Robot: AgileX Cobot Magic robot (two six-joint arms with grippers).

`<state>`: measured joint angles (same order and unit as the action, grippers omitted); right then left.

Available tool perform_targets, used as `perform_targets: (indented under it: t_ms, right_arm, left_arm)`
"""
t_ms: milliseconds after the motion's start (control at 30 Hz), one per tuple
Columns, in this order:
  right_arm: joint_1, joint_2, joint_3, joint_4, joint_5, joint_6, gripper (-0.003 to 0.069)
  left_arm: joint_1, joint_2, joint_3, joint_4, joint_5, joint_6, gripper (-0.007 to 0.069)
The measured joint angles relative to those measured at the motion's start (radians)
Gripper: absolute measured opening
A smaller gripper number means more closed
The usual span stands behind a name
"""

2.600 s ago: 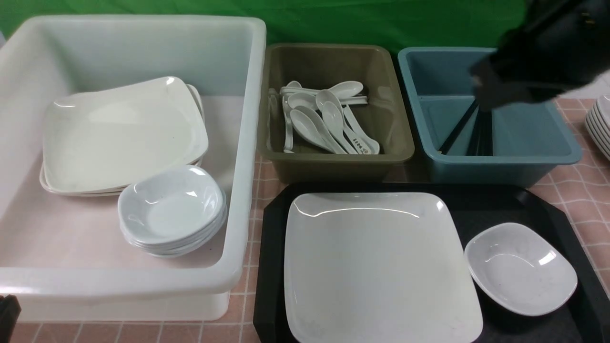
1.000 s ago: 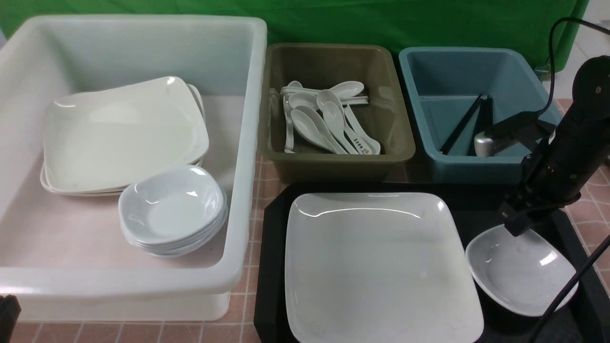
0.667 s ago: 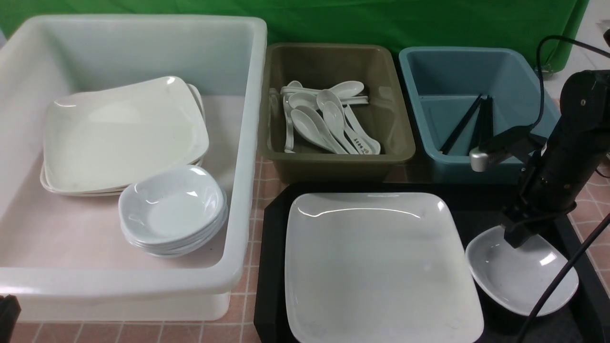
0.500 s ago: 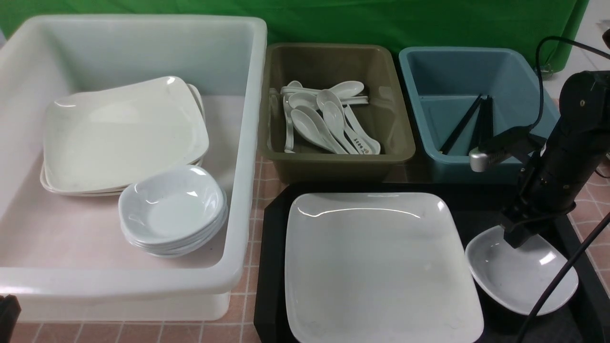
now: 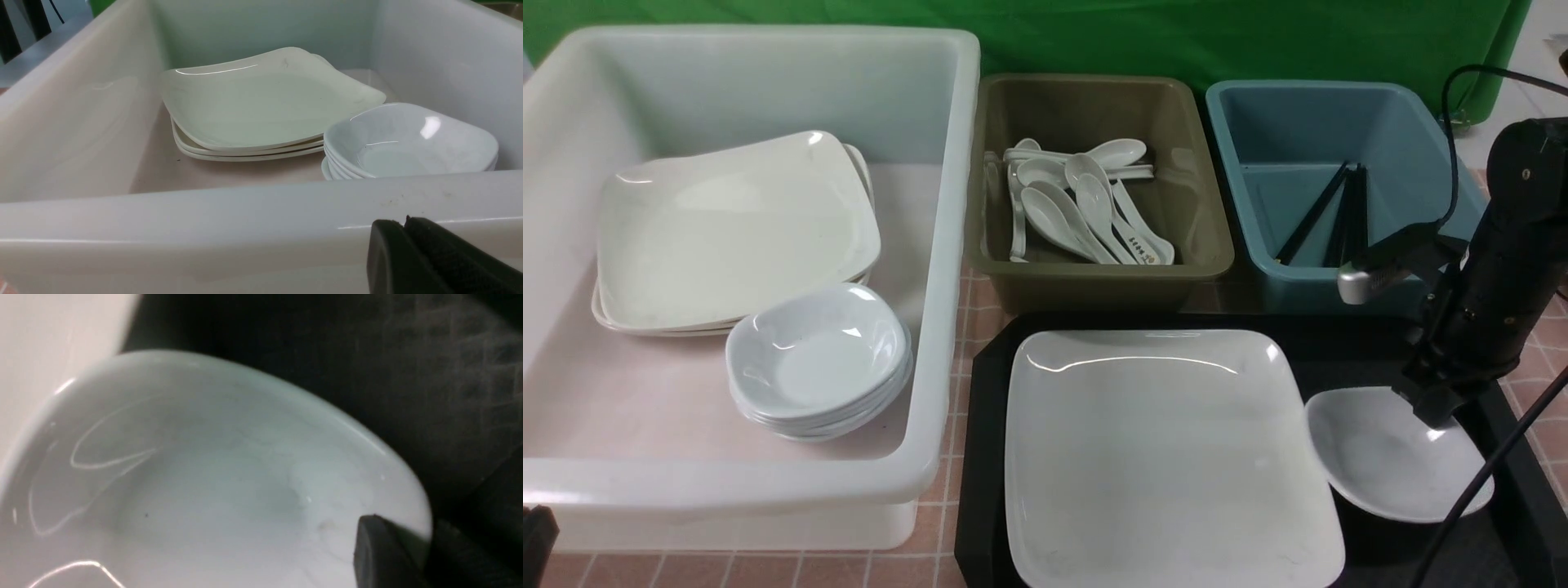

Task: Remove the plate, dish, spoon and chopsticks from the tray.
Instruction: Use the right arm to grab a small plate from the dinner plate, then use the right arm to put the small plate into the large storage box on the left

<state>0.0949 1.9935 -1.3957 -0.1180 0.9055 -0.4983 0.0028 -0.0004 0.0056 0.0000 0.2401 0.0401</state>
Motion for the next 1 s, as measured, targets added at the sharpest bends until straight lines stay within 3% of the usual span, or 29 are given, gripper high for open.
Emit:
perform_targets:
  t_ms: [300,1000]
  right_arm:
    - [0.000,0.001,-0.159,0.011,0.220,-0.004,0.0118]
    - [0.000,-0.228,-0.262,0.029,0.224,0.019,0.0082]
  left_arm:
    - [0.000,0.000,0.000,0.000,0.000,0.000,0.0021]
    - [0.000,0.000,0.000,0.000,0.000,0.000,0.0021]
